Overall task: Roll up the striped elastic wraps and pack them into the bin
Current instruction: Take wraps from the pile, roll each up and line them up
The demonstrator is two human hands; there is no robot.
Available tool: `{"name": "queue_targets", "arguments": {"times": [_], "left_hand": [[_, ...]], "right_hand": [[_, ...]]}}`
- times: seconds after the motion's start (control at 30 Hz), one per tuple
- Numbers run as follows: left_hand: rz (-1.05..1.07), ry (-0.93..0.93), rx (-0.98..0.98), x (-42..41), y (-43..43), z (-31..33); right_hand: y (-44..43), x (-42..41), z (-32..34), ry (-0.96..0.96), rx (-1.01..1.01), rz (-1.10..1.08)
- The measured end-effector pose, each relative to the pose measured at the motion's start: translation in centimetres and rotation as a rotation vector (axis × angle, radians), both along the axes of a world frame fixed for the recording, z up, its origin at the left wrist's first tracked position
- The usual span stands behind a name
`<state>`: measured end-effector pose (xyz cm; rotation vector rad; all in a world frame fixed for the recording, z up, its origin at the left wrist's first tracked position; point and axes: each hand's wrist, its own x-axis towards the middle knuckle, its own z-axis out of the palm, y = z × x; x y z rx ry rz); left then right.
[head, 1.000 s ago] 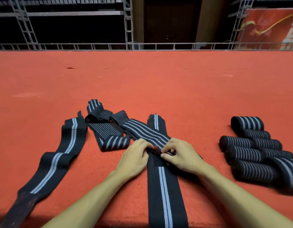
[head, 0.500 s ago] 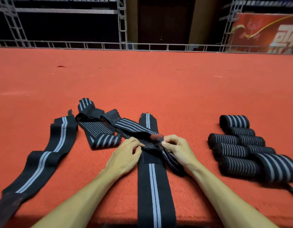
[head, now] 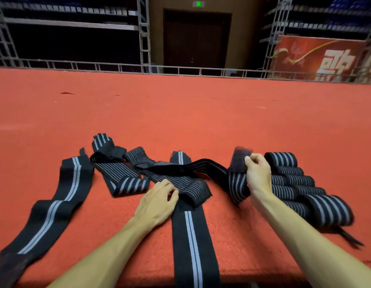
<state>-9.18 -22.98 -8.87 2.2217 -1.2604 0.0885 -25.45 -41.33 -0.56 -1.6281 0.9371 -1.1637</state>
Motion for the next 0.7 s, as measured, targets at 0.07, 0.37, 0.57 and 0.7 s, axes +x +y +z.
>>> {"name": "queue_targets", "arguments": {"times": [0.07,0.37,0.57,0.7], "left_hand": [[0.013,0.043,0.057,-0.1,-0.2,0.8],[-0.122,0.059,-0.103,-3.2,-2.1,8.6],[-0.37,0.194,-0.16,-8.2,-5.4,14.1],[-0.346,0.215,-0.342,-10.0,-6.1,16.6]], "right_hand": [[0.2,-0.6,1.2,0.1,-0.13,-0.001],[1.0,-1.7,7.5,0.009,-0.273,-0.061],[1.6,-3.4,12.9,-0.224,-0.243,-0.087],[1.5,-5.5,15.8,-0.321,-0.255,-0.035]]}}
